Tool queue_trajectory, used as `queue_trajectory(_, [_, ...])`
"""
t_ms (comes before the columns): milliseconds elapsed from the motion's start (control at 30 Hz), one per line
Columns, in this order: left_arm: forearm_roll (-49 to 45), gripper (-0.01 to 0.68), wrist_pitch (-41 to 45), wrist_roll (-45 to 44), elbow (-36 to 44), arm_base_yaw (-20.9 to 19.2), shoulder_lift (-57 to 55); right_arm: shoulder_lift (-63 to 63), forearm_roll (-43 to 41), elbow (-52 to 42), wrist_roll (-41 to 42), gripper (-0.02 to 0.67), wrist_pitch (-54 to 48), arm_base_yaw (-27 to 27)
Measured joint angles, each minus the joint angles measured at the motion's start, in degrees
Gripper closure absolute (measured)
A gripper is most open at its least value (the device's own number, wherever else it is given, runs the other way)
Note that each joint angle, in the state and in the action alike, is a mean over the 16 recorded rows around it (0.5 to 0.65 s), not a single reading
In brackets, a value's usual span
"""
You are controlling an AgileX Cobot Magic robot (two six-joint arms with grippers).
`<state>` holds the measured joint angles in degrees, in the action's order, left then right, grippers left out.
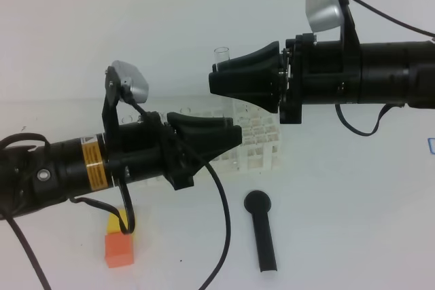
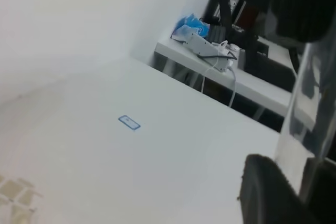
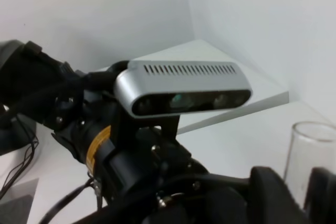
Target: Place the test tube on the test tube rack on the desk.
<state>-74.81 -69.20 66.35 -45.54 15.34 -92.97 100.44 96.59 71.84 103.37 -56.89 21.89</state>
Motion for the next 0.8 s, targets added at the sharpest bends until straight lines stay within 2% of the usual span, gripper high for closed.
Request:
queue_trajectory(300, [0.28, 0.319, 0.36, 11.18, 0.0, 0.0, 0.03, -0.07, 0.0, 0.02, 0.88, 0.523, 0.08, -0.01])
queue_trajectory(433, [-1.29, 0.279, 0.5, 14.94, 0.0, -0.09, 0.03, -0.65, -0.09, 0.02, 1.56, 0.524, 0.47, -0.09])
queue_trajectory(567, [-3.68, 0.318, 0.41, 17.04, 0.0, -0.64, 0.05, -2.08, -1.0, 0.02, 1.8, 0.524, 1.65, -0.42])
queue_trajectory(800, [-6.83, 0.503, 0.02, 20.3, 0.0, -3.21, 0.16, -6.46, -5.36, 0.02, 0.28, 0.524, 4.36, -2.17])
